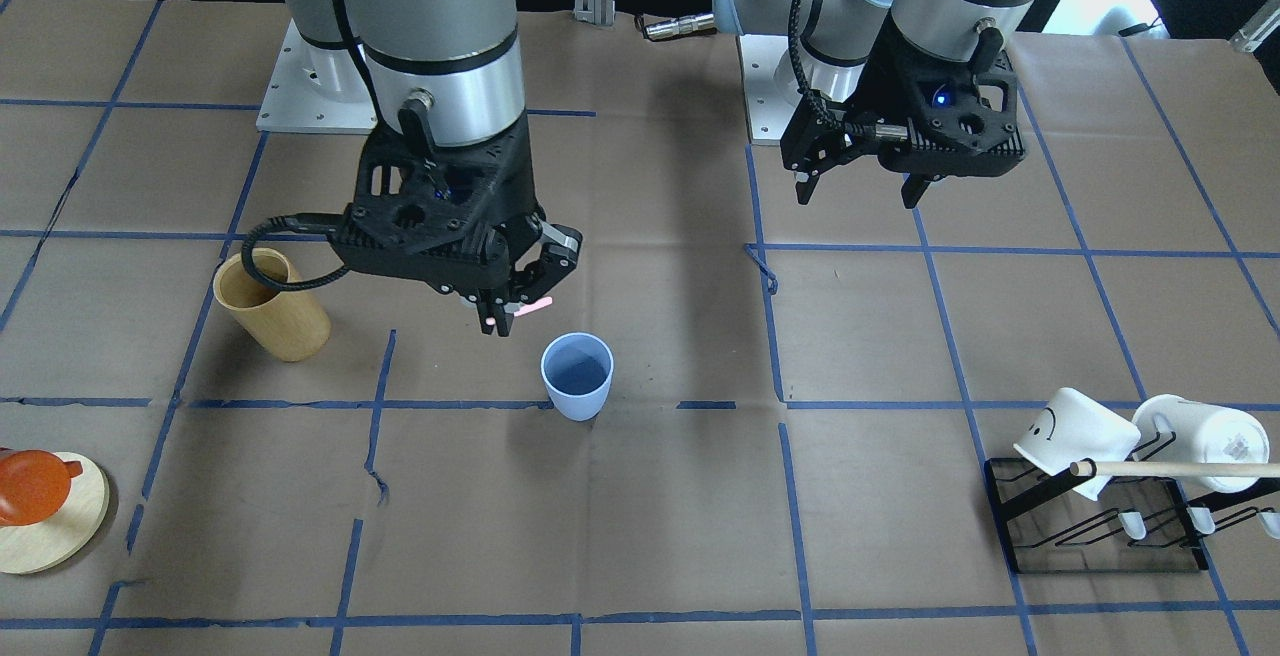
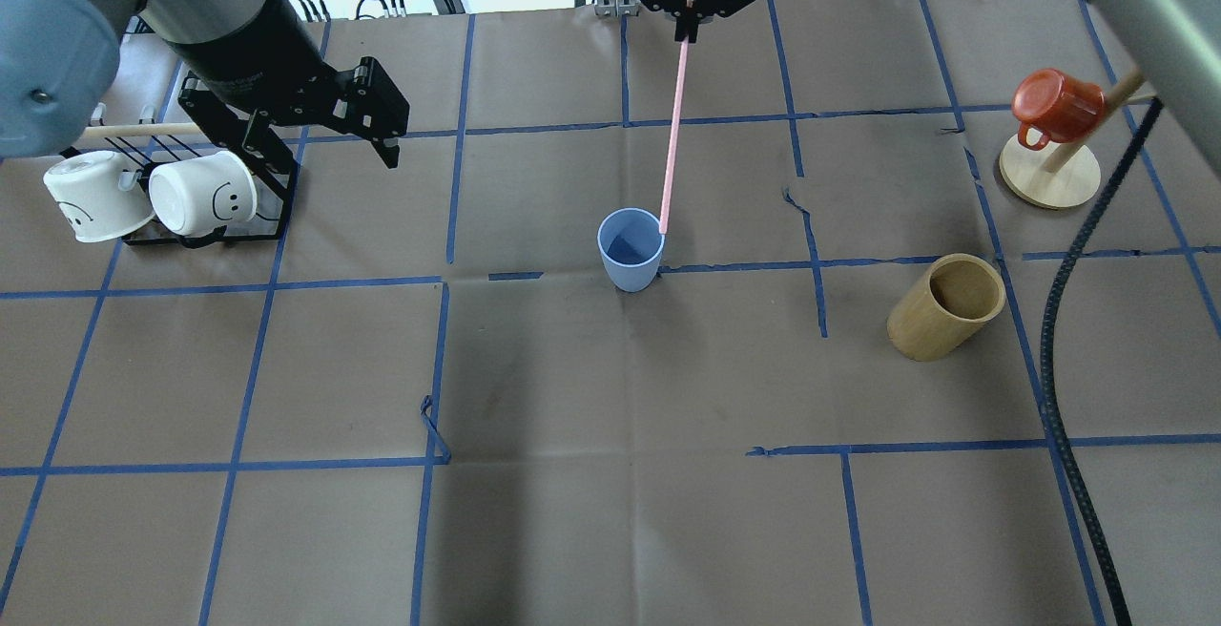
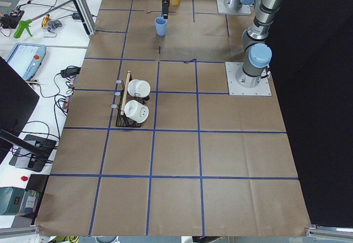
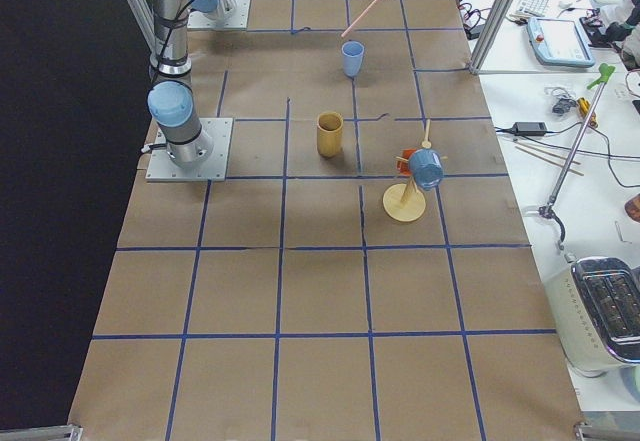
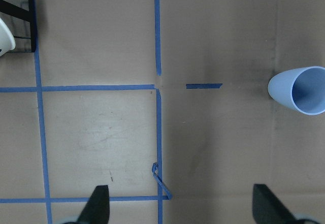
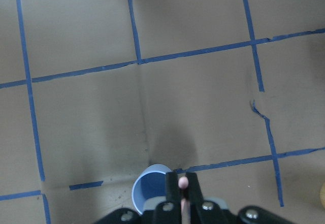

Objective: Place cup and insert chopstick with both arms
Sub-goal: 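Carry the pink chopstick with the right gripper above the blue cup, then lower the chopstick into the blue cup and open the right gripper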

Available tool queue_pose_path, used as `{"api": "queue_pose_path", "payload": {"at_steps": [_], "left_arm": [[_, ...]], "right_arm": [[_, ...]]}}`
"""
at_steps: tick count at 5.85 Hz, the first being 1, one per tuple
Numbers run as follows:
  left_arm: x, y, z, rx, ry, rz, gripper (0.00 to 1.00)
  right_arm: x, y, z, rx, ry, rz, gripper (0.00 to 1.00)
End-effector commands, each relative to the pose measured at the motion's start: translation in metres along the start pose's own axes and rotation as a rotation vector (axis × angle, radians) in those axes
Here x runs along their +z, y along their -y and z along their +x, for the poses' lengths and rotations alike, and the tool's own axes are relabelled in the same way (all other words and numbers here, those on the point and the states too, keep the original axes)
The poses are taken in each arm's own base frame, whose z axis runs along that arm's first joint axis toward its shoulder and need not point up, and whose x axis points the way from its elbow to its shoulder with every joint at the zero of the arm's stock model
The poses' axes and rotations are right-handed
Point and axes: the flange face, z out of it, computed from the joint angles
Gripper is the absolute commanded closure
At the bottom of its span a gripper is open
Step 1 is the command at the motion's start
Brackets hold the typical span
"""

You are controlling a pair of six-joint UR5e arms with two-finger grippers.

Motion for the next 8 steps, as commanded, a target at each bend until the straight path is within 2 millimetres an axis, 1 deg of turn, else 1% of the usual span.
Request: {"api": "queue_pose_path", "payload": {"at_steps": [1,2,3,5,6,7,8], "left_arm": [[0.000,0.000,0.000,-0.001,-0.001,0.000,0.02],[0.000,0.000,0.000,-0.001,-0.001,-0.001,0.02],[0.001,0.000,0.000,-0.001,-0.001,-0.003,0.02],[0.001,0.000,0.000,-0.003,-0.001,-0.003,0.02],[0.001,-0.001,0.001,-0.001,-0.003,-0.004,0.02],[0.001,-0.001,0.000,-0.003,-0.003,-0.004,0.02],[0.001,-0.001,0.000,-0.003,-0.003,-0.004,0.02]], "right_arm": [[0.036,-0.002,-0.026,-0.011,-0.001,-0.015,0.94],[0.054,-0.001,-0.029,-0.001,0.001,-0.008,0.94],[0.062,-0.001,-0.027,-0.001,-0.019,-0.003,0.94],[0.094,-0.012,-0.023,-0.005,-0.035,-0.034,0.94],[0.104,-0.015,-0.022,-0.009,-0.031,-0.031,0.93],[0.108,-0.017,-0.021,-0.011,-0.033,-0.039,0.93],[0.111,-0.018,-0.022,-0.019,-0.032,-0.044,0.65]]}}
